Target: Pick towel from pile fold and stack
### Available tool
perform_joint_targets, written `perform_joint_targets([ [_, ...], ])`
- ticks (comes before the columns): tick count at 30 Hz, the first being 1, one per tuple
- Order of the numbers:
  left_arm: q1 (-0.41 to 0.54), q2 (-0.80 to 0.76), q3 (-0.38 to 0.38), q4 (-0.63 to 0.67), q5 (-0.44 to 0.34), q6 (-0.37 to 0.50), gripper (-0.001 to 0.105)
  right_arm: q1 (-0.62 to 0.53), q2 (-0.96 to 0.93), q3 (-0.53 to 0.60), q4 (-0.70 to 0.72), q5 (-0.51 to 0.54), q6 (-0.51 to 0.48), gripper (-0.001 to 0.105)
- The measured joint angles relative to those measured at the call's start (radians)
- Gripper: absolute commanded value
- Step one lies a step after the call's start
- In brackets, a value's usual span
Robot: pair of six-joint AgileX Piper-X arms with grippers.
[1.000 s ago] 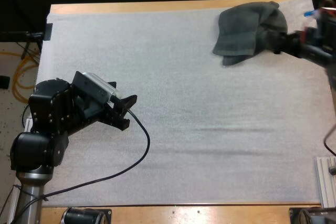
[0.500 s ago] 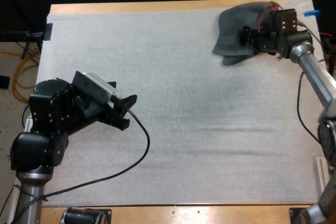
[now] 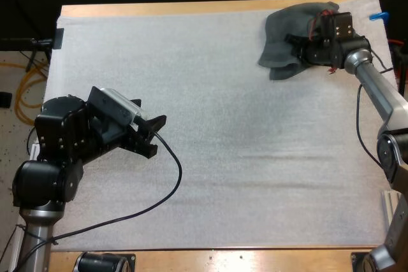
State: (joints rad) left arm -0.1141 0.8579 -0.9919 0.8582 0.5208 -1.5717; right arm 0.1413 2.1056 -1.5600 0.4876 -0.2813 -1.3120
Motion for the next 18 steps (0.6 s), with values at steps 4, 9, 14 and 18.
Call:
perform_joint_targets([
  [4,0.000,0.000,0.000,0.000,0.000,0.000,0.059,0.001,-0.025,-0.005,-0.001,-0.032,-0.065,0.001],
  [9,0.000,0.000,0.000,0.000,0.000,0.000,0.059,0.002,-0.169,-0.005,0.002,0.019,-0.223,0.001],
  [14,0.000,0.000,0.000,0.000,0.000,0.000,0.059,0.002,-0.367,-0.010,0.002,0.052,-0.346,0.001],
  [18,0.000,0.000,0.000,0.000,0.000,0.000,0.059,0.002,-0.506,-0.010,0.018,0.088,-0.373,0.001],
])
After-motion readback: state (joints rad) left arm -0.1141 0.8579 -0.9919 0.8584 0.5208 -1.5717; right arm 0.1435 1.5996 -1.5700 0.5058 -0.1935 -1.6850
